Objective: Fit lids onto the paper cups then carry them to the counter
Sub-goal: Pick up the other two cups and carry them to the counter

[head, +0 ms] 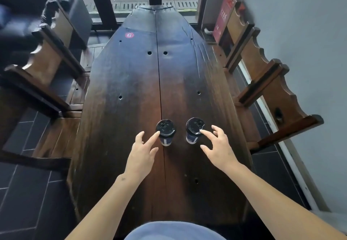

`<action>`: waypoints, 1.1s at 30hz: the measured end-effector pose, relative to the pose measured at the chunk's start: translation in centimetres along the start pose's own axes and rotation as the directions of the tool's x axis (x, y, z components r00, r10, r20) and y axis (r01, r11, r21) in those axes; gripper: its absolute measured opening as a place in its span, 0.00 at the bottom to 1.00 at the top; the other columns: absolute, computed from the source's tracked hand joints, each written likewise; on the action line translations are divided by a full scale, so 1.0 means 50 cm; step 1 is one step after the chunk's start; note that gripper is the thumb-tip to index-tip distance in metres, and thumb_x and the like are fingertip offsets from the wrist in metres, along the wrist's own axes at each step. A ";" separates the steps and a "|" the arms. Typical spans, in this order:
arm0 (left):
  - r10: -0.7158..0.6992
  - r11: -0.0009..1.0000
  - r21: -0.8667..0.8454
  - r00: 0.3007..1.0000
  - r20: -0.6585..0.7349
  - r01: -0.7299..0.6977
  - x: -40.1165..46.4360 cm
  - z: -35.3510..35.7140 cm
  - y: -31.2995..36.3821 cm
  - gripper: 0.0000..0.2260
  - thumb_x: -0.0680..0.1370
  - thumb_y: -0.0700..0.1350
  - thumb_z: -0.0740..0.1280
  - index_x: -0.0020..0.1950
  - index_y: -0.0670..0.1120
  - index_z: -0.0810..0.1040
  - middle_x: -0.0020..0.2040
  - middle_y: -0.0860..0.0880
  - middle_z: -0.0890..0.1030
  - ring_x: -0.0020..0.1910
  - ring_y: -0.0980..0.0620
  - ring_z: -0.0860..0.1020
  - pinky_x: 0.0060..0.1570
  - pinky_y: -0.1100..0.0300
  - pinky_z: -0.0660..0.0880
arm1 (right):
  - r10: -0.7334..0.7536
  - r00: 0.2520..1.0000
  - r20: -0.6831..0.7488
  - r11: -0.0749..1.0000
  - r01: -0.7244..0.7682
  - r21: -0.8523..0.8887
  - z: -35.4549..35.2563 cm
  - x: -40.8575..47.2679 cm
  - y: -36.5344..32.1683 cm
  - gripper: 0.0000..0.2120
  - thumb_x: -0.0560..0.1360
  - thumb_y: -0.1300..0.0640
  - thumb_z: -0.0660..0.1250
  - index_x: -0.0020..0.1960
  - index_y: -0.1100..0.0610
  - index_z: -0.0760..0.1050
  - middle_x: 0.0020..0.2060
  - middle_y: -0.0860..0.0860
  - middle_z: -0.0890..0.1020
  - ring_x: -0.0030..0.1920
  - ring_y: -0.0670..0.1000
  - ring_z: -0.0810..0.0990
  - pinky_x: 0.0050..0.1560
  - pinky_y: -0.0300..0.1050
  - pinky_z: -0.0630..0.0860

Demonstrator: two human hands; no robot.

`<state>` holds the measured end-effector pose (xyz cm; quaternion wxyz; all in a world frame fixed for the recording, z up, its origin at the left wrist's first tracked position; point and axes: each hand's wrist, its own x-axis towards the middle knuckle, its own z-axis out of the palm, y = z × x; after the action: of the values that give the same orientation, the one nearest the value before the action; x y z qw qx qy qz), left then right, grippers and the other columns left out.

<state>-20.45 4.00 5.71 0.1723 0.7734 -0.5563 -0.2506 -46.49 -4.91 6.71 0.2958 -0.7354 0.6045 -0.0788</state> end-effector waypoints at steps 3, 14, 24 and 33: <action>-0.003 1.000 0.012 0.999 0.040 0.002 0.037 0.023 0.008 0.26 0.85 0.48 0.66 0.82 0.60 0.64 0.83 0.42 0.59 0.75 0.41 0.70 0.70 0.47 0.73 | -0.014 0.998 0.067 1.000 0.016 -0.017 0.005 0.050 0.024 0.27 0.80 0.55 0.70 0.77 0.46 0.69 0.81 0.51 0.58 0.79 0.55 0.60 0.76 0.56 0.67; -0.093 0.995 -0.002 0.976 0.197 0.095 0.167 0.119 -0.004 0.29 0.84 0.47 0.67 0.83 0.58 0.62 0.84 0.43 0.58 0.77 0.41 0.68 0.74 0.48 0.70 | -0.107 0.945 0.309 0.993 0.117 -0.012 0.046 0.199 0.098 0.31 0.78 0.59 0.72 0.78 0.43 0.67 0.83 0.50 0.54 0.80 0.56 0.62 0.78 0.50 0.62; -0.001 0.971 -0.238 1.000 -0.001 0.001 0.255 0.156 -0.016 0.26 0.78 0.38 0.75 0.75 0.50 0.77 0.73 0.46 0.74 0.63 0.54 0.75 0.64 0.54 0.76 | -0.202 0.963 0.178 0.978 0.189 0.089 0.087 0.276 0.124 0.31 0.77 0.59 0.74 0.77 0.48 0.69 0.77 0.50 0.63 0.67 0.50 0.75 0.69 0.41 0.72; 0.032 0.975 -0.220 0.997 0.065 -0.017 0.324 0.193 -0.018 0.34 0.77 0.35 0.75 0.73 0.59 0.62 0.77 0.40 0.66 0.68 0.48 0.74 0.65 0.58 0.73 | -0.123 0.981 0.152 0.954 0.074 0.291 0.118 0.333 0.132 0.37 0.73 0.60 0.78 0.75 0.43 0.64 0.75 0.48 0.66 0.71 0.47 0.71 0.71 0.38 0.71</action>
<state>-21.21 -10.91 -5.83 0.2406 0.7336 -0.5404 -0.3345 -45.00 -19.09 -5.62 0.4442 -0.7185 0.5222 -0.1170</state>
